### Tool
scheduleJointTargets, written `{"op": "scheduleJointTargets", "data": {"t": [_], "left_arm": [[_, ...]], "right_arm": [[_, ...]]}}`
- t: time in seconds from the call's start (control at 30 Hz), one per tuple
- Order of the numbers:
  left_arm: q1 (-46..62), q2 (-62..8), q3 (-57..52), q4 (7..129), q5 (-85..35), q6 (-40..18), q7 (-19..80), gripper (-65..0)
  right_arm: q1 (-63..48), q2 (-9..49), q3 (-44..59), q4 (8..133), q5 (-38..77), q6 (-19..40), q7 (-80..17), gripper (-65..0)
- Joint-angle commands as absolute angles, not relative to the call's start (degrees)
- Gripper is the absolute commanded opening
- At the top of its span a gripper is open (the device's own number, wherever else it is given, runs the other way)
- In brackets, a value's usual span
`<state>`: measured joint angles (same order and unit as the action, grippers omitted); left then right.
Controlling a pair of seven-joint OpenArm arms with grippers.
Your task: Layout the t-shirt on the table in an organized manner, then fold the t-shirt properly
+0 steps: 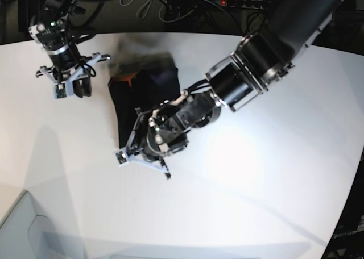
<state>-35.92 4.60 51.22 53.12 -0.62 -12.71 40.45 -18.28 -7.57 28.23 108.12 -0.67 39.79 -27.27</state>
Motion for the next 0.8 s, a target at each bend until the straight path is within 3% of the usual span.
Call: {"op": "scheduleJointTargets", "data": {"t": [0.0, 0.1, 0.3, 0.4, 0.6, 0.77], "left_arm": [[-37.85, 5.23, 51.03, 53.93, -0.04, -12.26, 39.78, -64.8], [-37.85, 4.97, 50.95, 53.93, -0.04, -12.26, 40.13, -60.0], [-38.20, 4.79, 50.77, 55.16, -0.04, -12.26, 40.22, -33.5], [-38.46, 4.53, 50.68, 58.15, 0.13, -12.26, 40.31, -26.4], [-39.43, 2.24, 49.45, 65.98, 3.74, -12.18, 42.86, -24.5], [-36.09, -0.75, 38.20, 78.37, 6.73, -12.18, 49.89, -24.6]], "right_arm": [[-18.07, -7.34, 28.26, 109.23, 0.40, 40.00, -25.71, -55.7], [-18.07, -7.34, 28.26, 109.23, 0.40, 40.00, -25.71, -55.7], [-18.07, -7.34, 28.26, 109.23, 0.40, 40.00, -25.63, -55.8], [-18.15, -7.34, 28.26, 109.23, 0.40, 40.00, -25.63, -55.8], [-18.15, -7.16, 28.26, 109.85, 0.40, 40.00, -25.63, -55.9], [-19.38, -7.16, 28.70, 114.24, 0.40, 40.00, -25.63, -55.7]]}}
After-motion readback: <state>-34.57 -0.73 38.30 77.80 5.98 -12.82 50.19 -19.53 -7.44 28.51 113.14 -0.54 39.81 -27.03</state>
